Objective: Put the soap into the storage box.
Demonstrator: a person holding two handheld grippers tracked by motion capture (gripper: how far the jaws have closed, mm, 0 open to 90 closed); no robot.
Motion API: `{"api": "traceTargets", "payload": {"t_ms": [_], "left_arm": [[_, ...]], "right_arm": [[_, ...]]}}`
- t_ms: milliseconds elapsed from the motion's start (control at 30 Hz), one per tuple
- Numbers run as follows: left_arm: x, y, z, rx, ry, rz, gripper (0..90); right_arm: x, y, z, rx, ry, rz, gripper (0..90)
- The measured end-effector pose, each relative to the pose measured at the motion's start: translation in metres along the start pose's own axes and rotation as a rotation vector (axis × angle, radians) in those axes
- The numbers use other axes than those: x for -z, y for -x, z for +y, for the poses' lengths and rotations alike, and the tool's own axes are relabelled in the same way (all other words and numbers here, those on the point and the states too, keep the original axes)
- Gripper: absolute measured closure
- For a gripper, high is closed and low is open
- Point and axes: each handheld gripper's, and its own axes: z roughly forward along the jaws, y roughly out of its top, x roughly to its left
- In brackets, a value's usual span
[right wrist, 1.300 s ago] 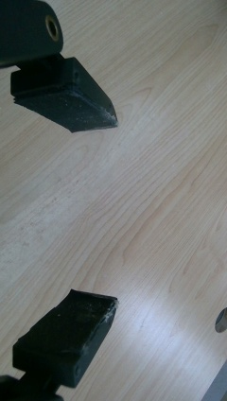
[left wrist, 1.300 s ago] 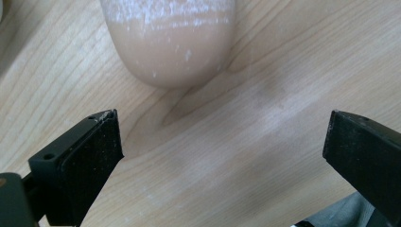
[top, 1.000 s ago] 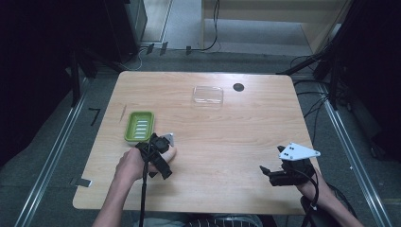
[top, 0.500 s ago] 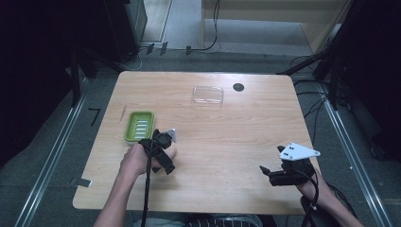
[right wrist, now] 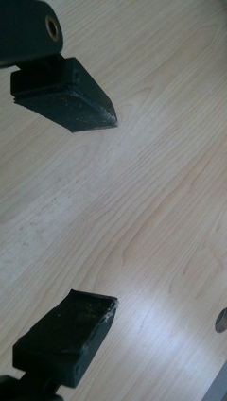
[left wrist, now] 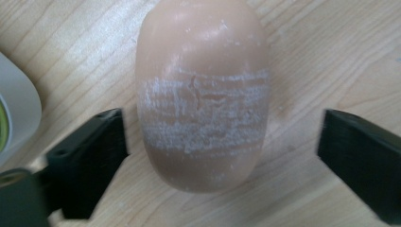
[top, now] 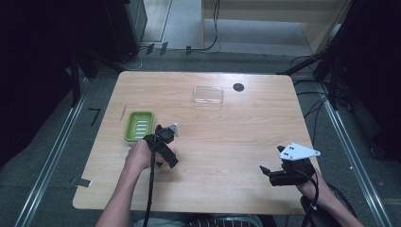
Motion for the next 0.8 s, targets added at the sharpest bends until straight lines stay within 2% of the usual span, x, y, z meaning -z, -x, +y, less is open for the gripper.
{"api": "traceTargets", "payload": {"t_ms": [67,200,400,800], "left_arm": [[-0.0009,-0.0009,0.0002,0.009,0.003,0.003,13.7],[-0.0007,-0.0029,-0.0003,0.022,0.018,0.023,22.1],[-0.0045,-0.0036,0.0006,0.027,0.021,0.023,29.3],[-0.0062,-0.0026,0.0008,0.031,0.015,0.041,32.5]], "right_arm": [[-0.0001,0.0004,-0.0001,0.002,0.002,0.000,13.4],[-0.0001,0.0005,-0.0003,0.001,-0.001,0.002,13.4],[-0.0001,0.0002,-0.0001,0.000,0.000,0.001,13.3],[0.0004,0.0002,-0.0003,-0.004,0.000,-0.001,13.4]]}}
